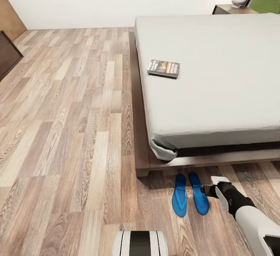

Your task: In the bedroom, move the book from the bed onto either nightstand, and place the two sandals side by side next to the bed.

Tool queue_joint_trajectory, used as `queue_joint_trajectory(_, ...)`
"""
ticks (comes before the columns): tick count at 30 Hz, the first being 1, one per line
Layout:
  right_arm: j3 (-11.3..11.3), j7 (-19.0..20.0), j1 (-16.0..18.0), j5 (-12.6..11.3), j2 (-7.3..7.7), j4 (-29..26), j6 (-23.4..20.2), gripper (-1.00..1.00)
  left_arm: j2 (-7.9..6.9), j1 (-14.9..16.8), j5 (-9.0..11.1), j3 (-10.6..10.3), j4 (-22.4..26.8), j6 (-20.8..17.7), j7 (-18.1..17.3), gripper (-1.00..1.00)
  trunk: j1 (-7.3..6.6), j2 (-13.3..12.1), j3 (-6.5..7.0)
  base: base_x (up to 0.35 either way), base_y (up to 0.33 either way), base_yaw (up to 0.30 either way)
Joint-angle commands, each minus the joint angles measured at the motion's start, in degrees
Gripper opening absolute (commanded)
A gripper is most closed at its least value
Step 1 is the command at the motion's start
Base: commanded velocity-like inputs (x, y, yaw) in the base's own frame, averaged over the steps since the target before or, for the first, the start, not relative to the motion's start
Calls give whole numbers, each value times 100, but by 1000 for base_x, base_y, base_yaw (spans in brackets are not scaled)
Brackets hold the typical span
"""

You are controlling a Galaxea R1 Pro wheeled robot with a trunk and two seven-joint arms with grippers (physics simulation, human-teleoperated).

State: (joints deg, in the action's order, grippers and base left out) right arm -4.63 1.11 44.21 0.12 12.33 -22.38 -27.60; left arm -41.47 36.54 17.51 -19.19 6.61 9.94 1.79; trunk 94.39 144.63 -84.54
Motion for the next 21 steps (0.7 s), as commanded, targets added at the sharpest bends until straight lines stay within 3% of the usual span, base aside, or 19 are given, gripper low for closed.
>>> queue_joint_trajectory(1,-27,12,0,2,-1,20,-33,100,-2,2,36,-50,-2,16,20,100,-3,0,19,0,0,0)
queue_joint_trajectory(13,90,20,-6,13,5,224,-50,100,-2,2,38,-56,-2,16,23,100,-8,-3,64,0,0,0)
queue_joint_trajectory(21,119,20,-15,21,11,295,-51,100,-2,2,36,-57,-4,15,23,100,-29,-14,241,0,0,0)
